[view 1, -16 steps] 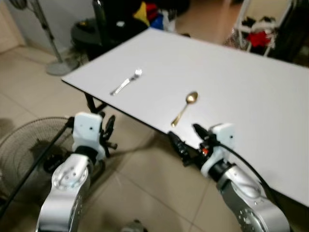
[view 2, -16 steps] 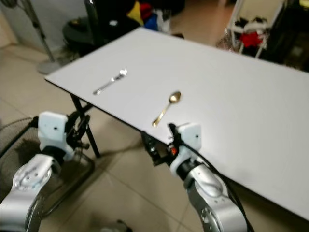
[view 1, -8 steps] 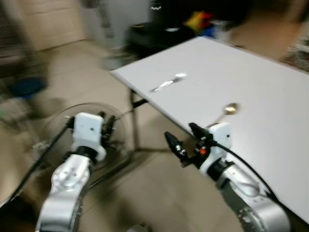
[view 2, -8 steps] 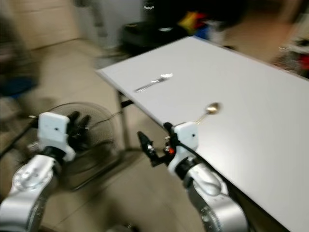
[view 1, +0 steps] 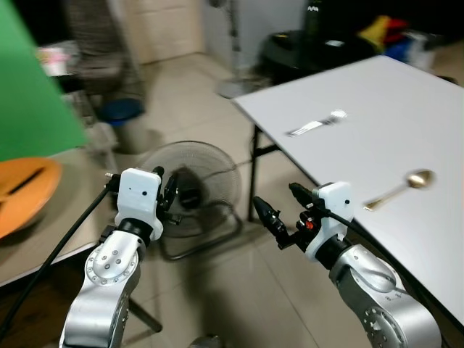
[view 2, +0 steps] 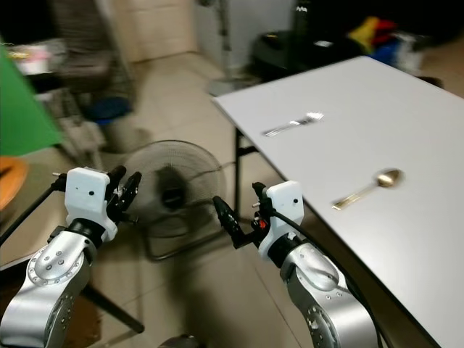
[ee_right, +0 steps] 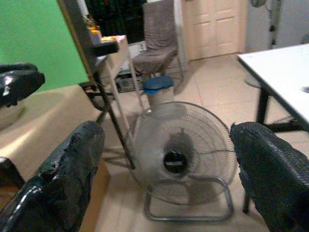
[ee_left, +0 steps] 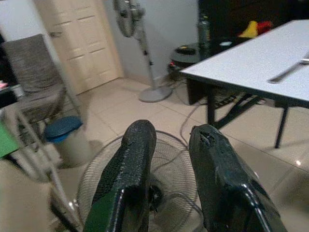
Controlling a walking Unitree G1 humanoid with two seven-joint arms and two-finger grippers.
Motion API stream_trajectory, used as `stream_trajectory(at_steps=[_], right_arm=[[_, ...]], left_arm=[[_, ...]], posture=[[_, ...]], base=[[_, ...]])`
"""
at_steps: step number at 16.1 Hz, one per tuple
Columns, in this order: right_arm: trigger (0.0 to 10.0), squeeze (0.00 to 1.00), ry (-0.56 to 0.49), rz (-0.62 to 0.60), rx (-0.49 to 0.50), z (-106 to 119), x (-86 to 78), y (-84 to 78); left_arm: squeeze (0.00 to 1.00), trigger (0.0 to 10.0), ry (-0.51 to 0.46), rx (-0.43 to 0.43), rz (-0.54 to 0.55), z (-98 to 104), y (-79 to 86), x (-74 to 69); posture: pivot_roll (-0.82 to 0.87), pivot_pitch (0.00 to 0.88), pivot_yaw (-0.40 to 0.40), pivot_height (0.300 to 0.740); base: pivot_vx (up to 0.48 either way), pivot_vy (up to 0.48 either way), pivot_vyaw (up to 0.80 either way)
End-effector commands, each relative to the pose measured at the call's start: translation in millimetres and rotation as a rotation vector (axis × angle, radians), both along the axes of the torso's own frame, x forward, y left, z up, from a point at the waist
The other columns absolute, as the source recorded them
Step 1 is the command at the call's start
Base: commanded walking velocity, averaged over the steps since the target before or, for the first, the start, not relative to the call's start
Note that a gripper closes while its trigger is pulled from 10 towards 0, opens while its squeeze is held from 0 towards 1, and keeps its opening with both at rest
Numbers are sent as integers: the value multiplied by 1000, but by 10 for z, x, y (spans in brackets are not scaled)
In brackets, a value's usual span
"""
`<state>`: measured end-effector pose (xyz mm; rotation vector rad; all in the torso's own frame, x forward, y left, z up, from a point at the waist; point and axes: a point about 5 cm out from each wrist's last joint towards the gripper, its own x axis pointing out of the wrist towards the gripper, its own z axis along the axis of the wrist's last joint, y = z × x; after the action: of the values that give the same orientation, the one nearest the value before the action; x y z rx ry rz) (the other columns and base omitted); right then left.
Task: Setting the table
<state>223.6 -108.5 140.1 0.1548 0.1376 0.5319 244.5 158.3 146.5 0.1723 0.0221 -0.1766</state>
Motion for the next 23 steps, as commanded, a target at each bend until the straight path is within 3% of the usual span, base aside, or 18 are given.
stream_trajectory(at_steps=[1,10,15,17,19,21,23], right_arm=[[10000,1000,-11,-2,23,23,17,35],[10000,1000,-9,46,47,5,10,92],[10000,1000,-23,50,32,5,25,108],[10000,447,-32,53,28,12,30,120],[10000,345,-32,59,30,11,34,136],[10000,0,-37,66,34,13,43,152],[10000,0,-53,66,24,23,61,155]], left_arm=[[0,10000,-3,16,24,17,69,8],[0,10000,-27,16,32,69,109,-13],[0,10000,-60,32,45,142,159,-3],[0,10000,-74,48,52,171,191,8],[0,10000,-78,58,56,188,220,10],[0,10000,-81,63,60,200,238,9],[0,10000,-85,62,60,213,243,0]], posture=[[177,0,49,727],[195,0,40,727],[202,0,37,727],[205,0,37,727],[209,0,36,727],[217,0,32,727],[223,0,29,727]], base=[[0,0,800],[0,0,800],[334,0,640],[347,0,0],[349,0,0],[349,0,0],[351,0,0]])
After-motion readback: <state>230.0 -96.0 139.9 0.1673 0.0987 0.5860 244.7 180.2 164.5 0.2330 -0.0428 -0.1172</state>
